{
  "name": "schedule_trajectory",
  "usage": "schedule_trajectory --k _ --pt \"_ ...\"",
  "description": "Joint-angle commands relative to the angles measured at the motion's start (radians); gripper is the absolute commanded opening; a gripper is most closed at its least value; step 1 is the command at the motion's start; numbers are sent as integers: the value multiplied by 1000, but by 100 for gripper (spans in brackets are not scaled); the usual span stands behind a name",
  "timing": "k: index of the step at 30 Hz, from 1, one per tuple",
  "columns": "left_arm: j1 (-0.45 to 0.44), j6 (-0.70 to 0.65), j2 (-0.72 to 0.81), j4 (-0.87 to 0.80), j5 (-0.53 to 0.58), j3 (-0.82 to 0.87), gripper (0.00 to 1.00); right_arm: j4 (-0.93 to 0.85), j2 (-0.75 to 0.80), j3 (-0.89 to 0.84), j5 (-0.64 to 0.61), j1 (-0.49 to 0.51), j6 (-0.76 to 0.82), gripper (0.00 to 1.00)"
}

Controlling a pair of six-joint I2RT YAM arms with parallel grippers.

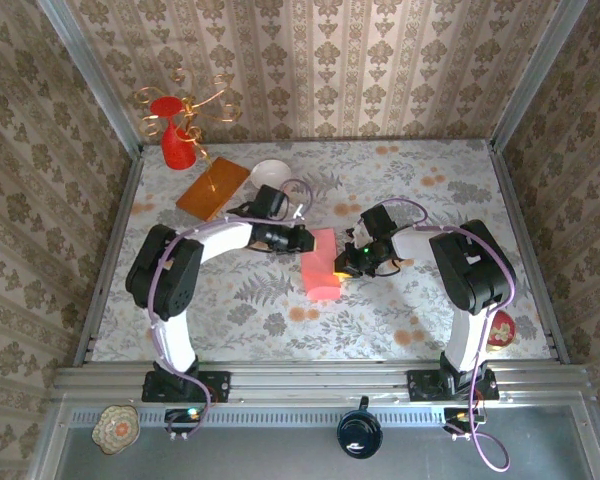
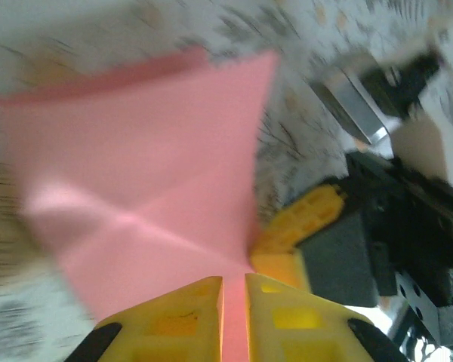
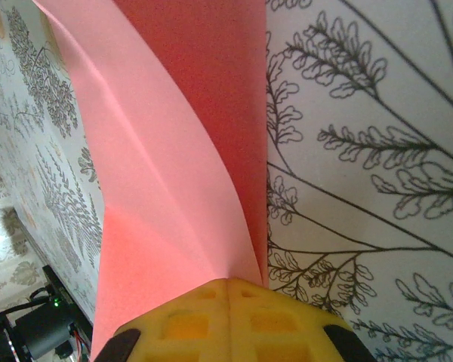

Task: Fold a paper plane with a square sheet of paper (pick it up from the middle)
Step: First fold the square sheet of paper in half at the center of the table.

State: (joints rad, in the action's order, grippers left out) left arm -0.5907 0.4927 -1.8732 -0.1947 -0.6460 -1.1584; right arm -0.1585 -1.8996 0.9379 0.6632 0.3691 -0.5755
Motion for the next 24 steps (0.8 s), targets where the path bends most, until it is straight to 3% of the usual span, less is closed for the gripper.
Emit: schedule_trajectory --k 1,8,24 --pt "-12 45 -45 40 -21 -9 17 -209 -116 -102 -263 -1 -12 5" --pt "15 30 -179 35 -14 -135 17 -217 -124 -105 -275 -4 -7 5" --pt "228 -74 -328 -49 60 -263 17 -225 -109 -125 -311 -15 -30 5"
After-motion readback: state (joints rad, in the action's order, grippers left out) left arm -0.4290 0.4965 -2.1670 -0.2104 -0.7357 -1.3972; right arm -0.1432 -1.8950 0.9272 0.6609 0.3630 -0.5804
